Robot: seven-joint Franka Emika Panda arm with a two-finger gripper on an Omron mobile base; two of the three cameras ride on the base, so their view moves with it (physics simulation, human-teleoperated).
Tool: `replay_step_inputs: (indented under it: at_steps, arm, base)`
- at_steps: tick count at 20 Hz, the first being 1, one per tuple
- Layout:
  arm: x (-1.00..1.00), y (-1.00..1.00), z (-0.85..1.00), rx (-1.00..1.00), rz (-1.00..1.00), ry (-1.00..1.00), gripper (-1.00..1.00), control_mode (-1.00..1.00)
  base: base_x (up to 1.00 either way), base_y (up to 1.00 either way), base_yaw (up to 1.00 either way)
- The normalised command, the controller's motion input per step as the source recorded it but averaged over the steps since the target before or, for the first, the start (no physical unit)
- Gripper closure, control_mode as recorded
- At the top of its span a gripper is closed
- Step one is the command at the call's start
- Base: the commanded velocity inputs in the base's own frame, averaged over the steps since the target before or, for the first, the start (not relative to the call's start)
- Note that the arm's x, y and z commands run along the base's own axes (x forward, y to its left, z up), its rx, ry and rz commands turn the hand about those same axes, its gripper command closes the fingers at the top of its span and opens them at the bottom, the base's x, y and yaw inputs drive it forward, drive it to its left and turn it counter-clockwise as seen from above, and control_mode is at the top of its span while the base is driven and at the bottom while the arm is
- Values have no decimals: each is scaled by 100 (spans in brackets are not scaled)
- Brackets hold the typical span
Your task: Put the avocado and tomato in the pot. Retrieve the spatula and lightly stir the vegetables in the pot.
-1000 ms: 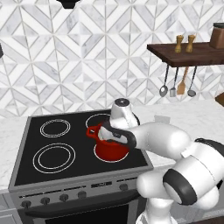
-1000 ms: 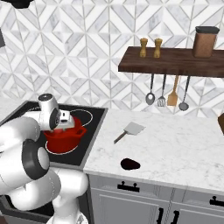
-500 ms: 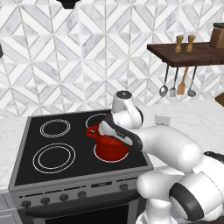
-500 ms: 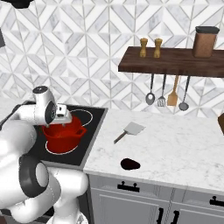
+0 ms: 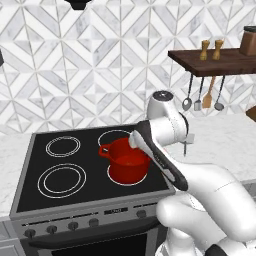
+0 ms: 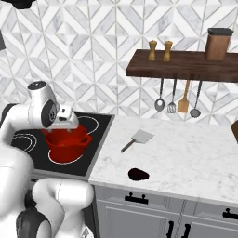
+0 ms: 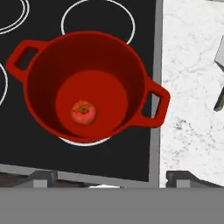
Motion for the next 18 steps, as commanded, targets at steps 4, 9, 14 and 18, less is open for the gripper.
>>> replay_step_inputs:
  at_steps: [4,9,14,18]
  arm:
    - [-39,-100,1,0,-18,1,-100,-100]
    - [-15,-100,0,0,-17,5,-100,-100]
    - [-6,-100,0,0,-17,6,-100,-100]
    - [-11,-100,-7,0,-11,5,-100,-100]
  base:
    - [0,0,0]
    - [0,0,0]
    - [0,0,0]
    - [0,0,0]
